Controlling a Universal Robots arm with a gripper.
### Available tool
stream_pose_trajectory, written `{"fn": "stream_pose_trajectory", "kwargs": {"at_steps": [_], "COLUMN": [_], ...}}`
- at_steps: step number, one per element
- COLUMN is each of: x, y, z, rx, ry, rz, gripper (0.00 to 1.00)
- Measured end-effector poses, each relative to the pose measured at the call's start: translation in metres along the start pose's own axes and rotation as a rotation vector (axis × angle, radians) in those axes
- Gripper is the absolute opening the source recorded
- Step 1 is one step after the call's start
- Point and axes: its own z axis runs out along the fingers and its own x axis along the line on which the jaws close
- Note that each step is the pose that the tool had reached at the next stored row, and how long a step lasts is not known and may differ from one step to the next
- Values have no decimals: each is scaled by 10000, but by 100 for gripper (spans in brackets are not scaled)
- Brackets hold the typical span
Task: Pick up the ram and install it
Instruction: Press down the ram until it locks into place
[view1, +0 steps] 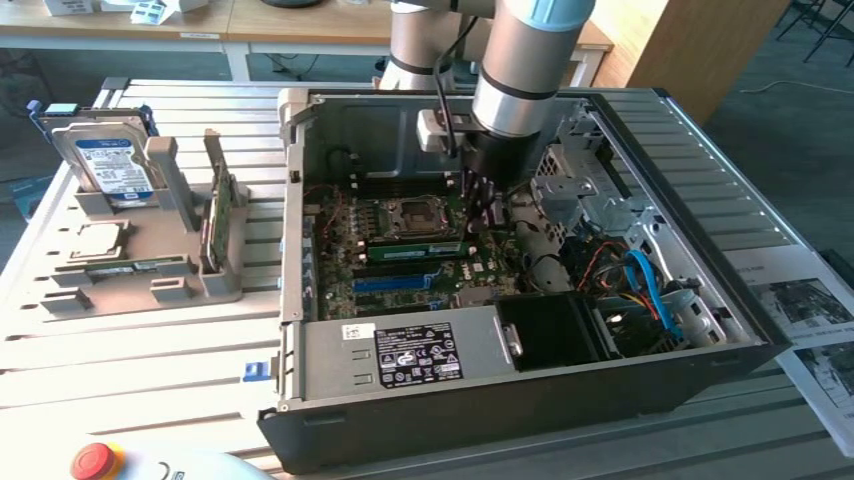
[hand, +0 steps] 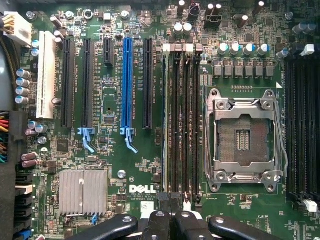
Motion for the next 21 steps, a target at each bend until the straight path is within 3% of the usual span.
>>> {"fn": "stream_pose_trajectory", "kwargs": {"at_steps": [21], "x": [0], "y": [-2], "z": [56], "rx": [-1], "ry": [4], "rz": [0], "gripper": [10]}}
